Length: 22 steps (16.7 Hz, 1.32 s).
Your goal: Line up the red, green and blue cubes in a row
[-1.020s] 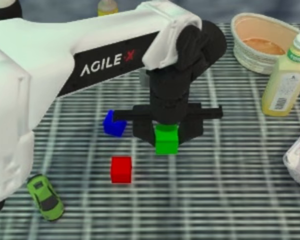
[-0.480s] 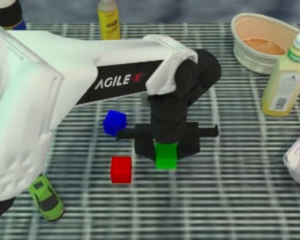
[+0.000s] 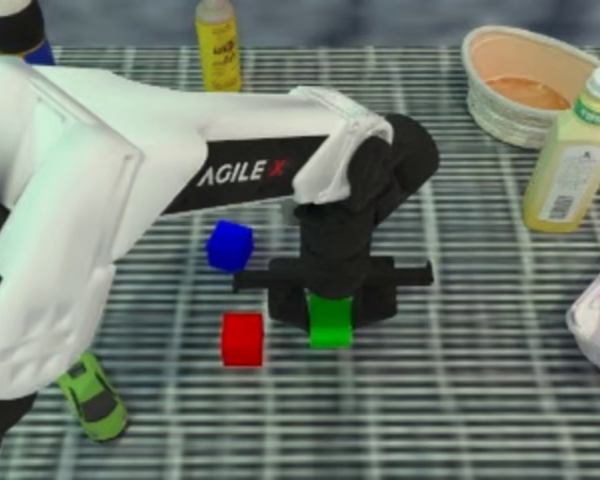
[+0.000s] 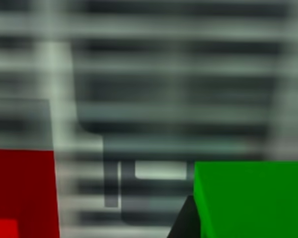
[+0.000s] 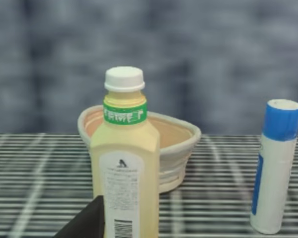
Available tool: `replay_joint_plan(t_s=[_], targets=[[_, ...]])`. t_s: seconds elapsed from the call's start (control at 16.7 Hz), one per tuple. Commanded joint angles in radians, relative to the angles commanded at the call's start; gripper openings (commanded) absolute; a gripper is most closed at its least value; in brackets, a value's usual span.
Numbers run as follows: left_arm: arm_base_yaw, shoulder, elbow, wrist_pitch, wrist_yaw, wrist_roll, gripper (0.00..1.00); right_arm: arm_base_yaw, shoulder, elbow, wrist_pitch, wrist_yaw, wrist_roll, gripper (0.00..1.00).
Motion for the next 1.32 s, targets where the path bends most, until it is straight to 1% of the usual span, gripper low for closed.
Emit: replay_joint_plan(t_s=[0.66, 0.72, 1.32], targets=[[0.0, 0.0, 0.0, 0.0, 0.0, 0.0, 0.98, 0.0, 0.0, 0.0, 0.0, 0.0, 0.0, 1.0], [0.0, 0.0, 0.0, 0.0, 0.0, 0.0, 1.0, 0.0, 0.0, 0.0, 0.0, 0.0, 0.0, 1.0], [0.001, -0.004, 0.015, -0.018, 0.0, 0.0, 1.0, 0.0, 0.0, 0.0, 0.0, 0.0, 0.0, 1.0]])
